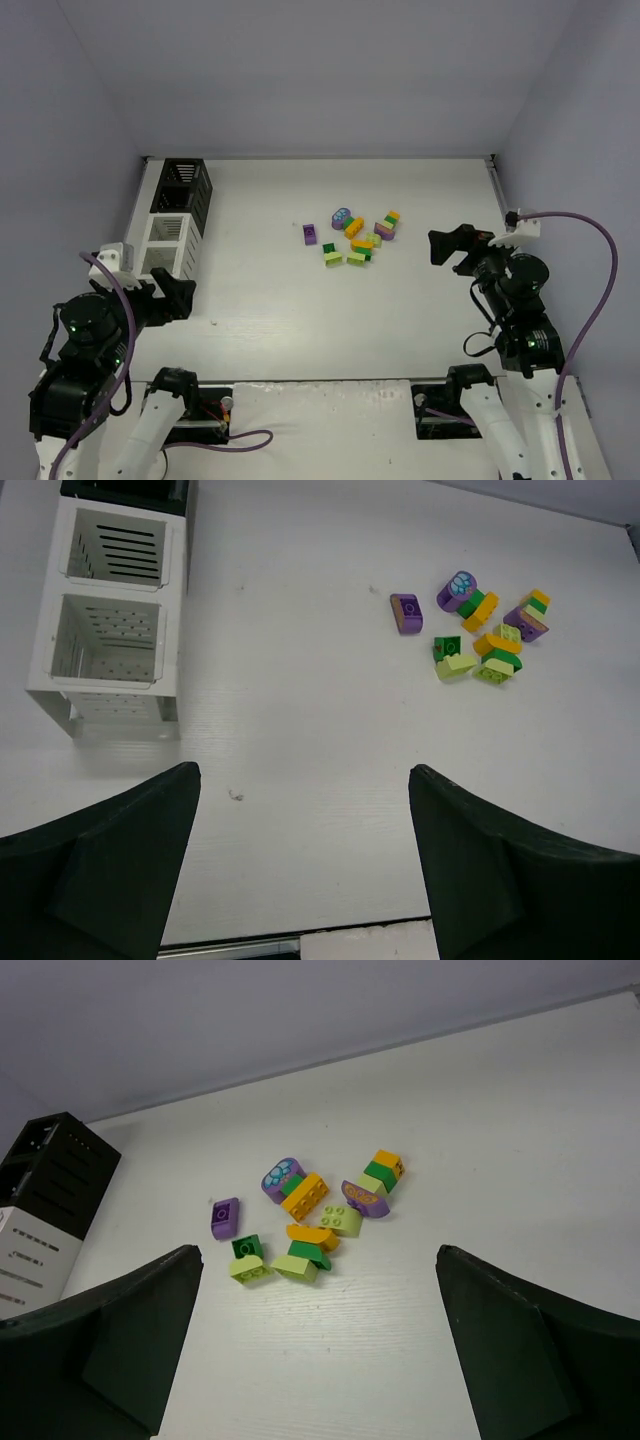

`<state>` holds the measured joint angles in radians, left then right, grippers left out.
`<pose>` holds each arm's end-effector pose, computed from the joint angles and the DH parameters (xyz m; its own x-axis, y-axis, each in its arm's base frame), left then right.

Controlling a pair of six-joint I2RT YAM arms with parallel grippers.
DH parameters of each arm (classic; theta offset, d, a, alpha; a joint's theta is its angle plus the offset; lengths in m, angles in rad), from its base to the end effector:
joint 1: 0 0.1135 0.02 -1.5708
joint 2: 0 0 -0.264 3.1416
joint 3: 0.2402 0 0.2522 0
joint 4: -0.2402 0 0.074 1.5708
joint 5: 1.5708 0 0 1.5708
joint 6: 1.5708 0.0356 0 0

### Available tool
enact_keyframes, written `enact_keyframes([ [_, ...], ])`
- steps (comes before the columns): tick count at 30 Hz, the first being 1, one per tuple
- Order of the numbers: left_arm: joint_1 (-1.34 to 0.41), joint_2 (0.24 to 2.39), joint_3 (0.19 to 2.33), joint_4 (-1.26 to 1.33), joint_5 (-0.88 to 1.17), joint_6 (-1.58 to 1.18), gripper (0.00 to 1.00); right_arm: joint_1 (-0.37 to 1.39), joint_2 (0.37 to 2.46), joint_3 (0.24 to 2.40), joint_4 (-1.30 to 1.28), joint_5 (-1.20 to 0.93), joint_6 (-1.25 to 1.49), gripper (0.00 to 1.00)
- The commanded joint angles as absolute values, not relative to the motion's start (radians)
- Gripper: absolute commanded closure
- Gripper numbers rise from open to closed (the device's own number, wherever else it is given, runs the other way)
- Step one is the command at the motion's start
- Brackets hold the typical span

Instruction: Sort the legos into containers by color

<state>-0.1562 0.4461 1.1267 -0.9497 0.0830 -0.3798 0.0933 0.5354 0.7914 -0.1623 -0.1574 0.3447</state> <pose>0.0391 -0.0091 0.3991 -0.3307 -0.3219 -0.8871 0.1199 0.9181 -0.3779 0.1224 0.0171 0.3785 0.0041 0.3356 -0.9420 -0.2643 0.9089 0.3226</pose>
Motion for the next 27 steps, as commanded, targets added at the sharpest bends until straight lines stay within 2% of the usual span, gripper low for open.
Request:
enact_keyframes([
  [1,-0.16,0.511,1.117,-0.844,0.126,-0.394,0.21,0.098,0.575,0.848,-0.097,-0.149,0.357,0.0],
  [8,-0.16,0.641,1.046,-0.672,0.255,-0.489,0.21,0.1,0.658,0.879,-0.095,-0.003,0.448,0.0],
  [12,-0.169,0.82,1.054,-0.53,0.296,-0.587,0.21,0.098,0.751,0.879,-0.094,-0.003,0.477,0.0],
  [17,-0.359,1.052,1.166,-0.462,0.083,-0.637,0.22,0.1,0.859,0.871,-0.095,-0.032,0.469,0.0],
  [21,-0.428,1.332,1.308,-0.468,0.026,-0.687,0.22,0.101,0.91,0.867,-0.092,-0.057,0.463,0.0],
  [27,-0.482,1.652,1.492,-0.453,-0.023,-0.733,0.33,0.115,0.904,0.838,-0.077,-0.024,0.436,0.0],
])
